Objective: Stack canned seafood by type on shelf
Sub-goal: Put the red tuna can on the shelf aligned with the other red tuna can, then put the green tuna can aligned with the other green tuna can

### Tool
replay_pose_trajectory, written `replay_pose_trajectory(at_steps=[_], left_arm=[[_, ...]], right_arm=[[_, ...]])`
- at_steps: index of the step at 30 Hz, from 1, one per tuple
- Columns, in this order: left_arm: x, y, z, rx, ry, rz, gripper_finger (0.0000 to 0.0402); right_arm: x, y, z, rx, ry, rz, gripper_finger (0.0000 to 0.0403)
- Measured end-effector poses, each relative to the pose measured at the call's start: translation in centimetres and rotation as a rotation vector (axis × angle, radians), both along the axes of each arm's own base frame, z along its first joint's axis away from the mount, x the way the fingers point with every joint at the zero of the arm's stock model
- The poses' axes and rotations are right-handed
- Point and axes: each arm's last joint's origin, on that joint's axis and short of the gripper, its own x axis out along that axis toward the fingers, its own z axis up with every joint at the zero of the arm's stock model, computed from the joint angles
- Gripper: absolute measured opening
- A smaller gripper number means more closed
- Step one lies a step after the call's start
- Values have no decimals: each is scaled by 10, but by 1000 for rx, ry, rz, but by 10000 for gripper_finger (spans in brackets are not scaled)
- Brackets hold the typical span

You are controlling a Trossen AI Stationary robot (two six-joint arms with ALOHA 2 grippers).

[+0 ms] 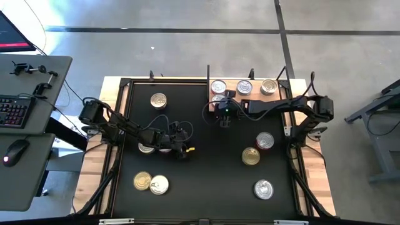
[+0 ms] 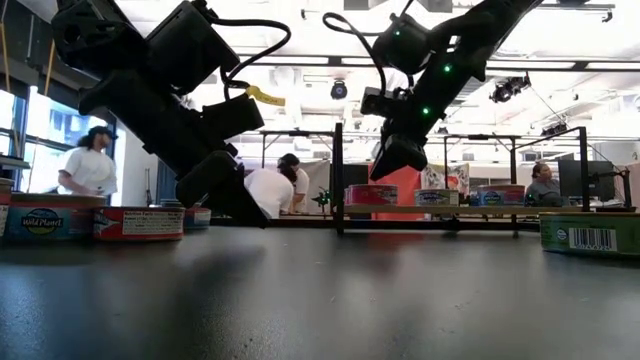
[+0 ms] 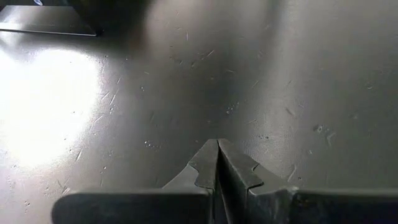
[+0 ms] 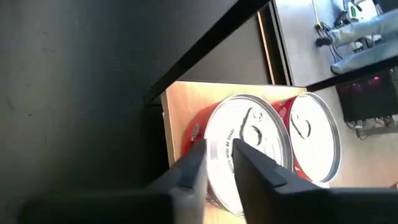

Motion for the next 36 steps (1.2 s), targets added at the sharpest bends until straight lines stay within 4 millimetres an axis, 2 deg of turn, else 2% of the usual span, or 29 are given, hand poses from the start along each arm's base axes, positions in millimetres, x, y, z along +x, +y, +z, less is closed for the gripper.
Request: replay_pose_trajectory(at_steps=[5,10,13,15,19,26,31,36], left_arm=[[0,0,0,-1,1,0,3],[0,-2,0,-1,3,-6,3],[-1,-5,0,-5,0,-11,3],[-1,-7,0,-8,-2,-16,3],[-2,-11,0,-12,-6,-25,3],[2,-12,4,-14,-55,-37,3],[5,-13,7,-1,-89,-56,3],[5,-13,7,-1,-96,-57,3]], right_arm=[[-6,6,13,-30,-16,-44,122],[-30,30,37,23,-27,-96,128],[-49,55,50,135,-27,-93,128],[-63,79,53,192,19,-67,124],[-93,131,50,297,153,-43,101],[-135,201,44,578,258,-120,54],[-161,239,44,774,297,-187,19],[-185,264,44,899,351,-258,4]])
